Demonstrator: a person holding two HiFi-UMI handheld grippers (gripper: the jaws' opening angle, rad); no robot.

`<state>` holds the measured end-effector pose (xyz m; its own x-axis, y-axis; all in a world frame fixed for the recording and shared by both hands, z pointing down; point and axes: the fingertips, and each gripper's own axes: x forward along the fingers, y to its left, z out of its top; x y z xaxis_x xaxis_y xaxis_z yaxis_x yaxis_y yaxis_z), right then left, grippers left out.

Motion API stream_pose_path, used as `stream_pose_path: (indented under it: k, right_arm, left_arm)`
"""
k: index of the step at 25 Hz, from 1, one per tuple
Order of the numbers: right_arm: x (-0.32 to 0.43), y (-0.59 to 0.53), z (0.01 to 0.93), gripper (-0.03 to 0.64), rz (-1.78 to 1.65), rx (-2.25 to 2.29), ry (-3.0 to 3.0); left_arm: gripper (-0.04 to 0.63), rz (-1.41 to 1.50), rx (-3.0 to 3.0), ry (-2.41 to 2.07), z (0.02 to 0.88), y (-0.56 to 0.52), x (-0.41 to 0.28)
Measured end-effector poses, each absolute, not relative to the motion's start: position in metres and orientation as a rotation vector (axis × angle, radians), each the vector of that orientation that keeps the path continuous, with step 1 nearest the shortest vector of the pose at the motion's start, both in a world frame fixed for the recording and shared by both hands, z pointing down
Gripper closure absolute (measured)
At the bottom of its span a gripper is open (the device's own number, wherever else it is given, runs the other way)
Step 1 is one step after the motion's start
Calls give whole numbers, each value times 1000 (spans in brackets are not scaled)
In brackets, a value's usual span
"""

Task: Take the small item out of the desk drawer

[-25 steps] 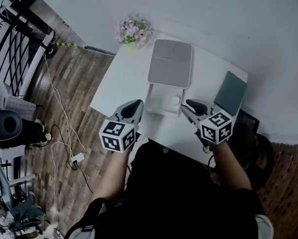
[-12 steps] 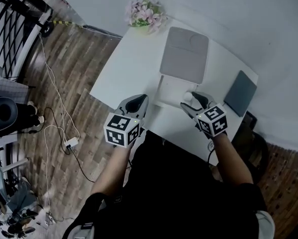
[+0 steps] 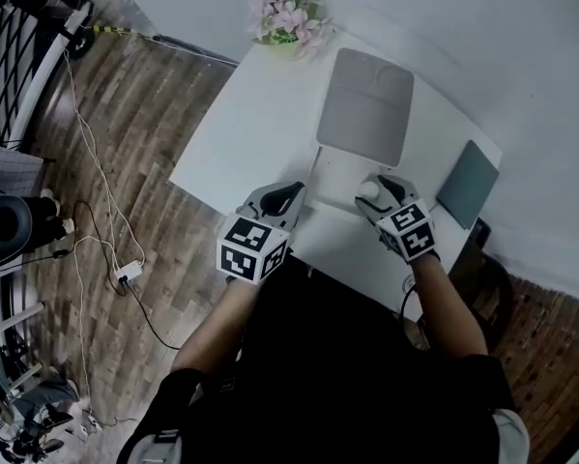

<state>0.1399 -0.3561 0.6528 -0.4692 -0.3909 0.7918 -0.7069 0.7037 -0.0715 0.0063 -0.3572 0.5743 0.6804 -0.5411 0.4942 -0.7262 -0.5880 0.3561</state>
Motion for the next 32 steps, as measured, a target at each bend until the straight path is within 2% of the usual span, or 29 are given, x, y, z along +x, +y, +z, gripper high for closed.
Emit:
stream_pose_path:
  k: [6,7,9,19,32]
  right_arm:
    - [140,-358,660,357,439,821,-2035]
    - [139,-357,662,367,429,804,-2020]
    - [138,-355,666,434,409,782,-1999]
    - [138,-352,658,447,382,727,-1999]
    - [164,-339,592,451,381,838,-2292]
  left_arm:
    - [578,462,2372,-935,576,-363,4]
    - [578,463,2375,-932,575,-364,4]
    - [578,461,2382,-925,573,-366,2]
    - [578,397,2376,-953,550,-360,7]
    - [578,456,2420,-1144,507,-324,20]
